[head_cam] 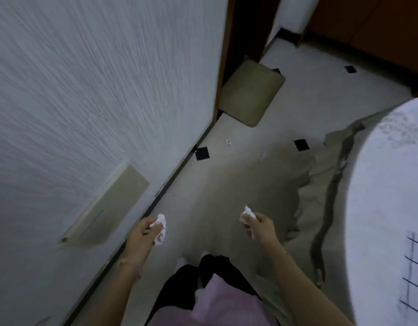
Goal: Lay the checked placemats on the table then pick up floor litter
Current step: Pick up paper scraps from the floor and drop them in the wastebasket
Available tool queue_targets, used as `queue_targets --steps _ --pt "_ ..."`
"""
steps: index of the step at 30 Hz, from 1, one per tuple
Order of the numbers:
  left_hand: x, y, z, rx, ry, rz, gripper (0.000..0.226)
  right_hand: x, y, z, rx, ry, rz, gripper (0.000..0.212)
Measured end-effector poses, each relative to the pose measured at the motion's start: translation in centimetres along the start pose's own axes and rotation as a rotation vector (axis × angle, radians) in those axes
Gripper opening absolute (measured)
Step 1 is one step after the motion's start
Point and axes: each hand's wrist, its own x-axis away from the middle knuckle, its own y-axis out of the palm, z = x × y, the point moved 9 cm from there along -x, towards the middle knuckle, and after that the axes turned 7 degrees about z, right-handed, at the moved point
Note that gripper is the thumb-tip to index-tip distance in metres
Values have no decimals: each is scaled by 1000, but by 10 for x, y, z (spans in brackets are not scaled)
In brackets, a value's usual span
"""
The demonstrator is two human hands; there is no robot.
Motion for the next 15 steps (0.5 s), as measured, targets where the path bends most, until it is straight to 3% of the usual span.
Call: queue_targets --steps 3,9,15 --pt "7 3 -7 -51 -9 -81 24 11 -23 -5 -22 -29 41 24" --pt "-5 35 4 -218 21 -367 16 47 -74 -12 -136 -64 210 25" --pt "-19 82 28 -370 80 -689 4 125 -92 31 -362 -16 486 24"
